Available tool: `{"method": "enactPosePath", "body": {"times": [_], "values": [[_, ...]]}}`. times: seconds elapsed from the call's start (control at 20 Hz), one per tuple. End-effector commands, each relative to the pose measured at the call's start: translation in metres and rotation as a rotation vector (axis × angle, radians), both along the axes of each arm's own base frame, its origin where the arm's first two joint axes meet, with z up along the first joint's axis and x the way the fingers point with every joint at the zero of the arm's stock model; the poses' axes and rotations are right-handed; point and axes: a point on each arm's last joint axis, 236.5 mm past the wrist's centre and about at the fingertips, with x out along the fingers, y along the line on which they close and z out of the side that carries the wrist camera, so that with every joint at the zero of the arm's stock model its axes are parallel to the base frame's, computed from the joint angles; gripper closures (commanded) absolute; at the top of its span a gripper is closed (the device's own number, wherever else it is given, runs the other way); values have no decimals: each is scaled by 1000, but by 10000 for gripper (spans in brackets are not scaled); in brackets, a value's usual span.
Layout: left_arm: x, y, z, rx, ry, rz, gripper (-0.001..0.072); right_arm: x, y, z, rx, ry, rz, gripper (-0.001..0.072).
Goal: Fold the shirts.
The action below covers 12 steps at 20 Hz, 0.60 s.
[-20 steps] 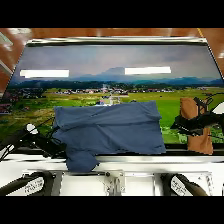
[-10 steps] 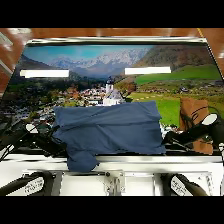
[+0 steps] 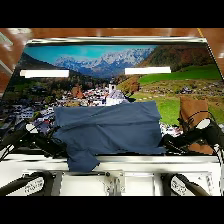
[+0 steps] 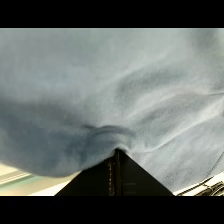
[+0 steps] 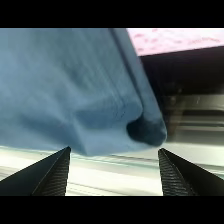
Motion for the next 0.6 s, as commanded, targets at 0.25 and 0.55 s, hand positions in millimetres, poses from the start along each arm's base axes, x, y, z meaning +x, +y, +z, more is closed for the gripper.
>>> {"method": "enactPosePath", "body": {"times": [0.25,0.55], "values": [[1,0,0,-1,-2,2,671,-2,5,-20,39,64,-16,338],[15,2,7,-3,-71,-20,672,-1,17,-11,124,17,68,647]]}}
